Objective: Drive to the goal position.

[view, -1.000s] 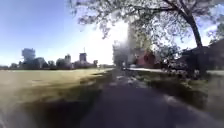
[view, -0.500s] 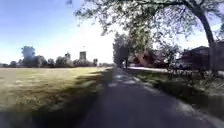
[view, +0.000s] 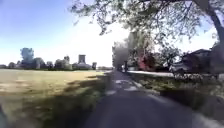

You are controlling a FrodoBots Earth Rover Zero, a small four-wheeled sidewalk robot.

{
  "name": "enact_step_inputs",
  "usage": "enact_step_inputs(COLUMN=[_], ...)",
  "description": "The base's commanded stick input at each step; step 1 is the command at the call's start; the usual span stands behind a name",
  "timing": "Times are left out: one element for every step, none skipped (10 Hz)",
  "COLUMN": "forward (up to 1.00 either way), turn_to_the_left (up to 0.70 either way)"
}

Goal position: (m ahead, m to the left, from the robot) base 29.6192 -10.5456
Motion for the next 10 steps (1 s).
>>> enact_step_inputs(forward=[1.0,1.0,1.0,1.0,1.0,1.0,1.0,1.0,1.0,1.0], turn_to_the_left=[0.0,0.0,0.0,0.0,0.0,0.0,0.0,0.0,0.0,0.0])
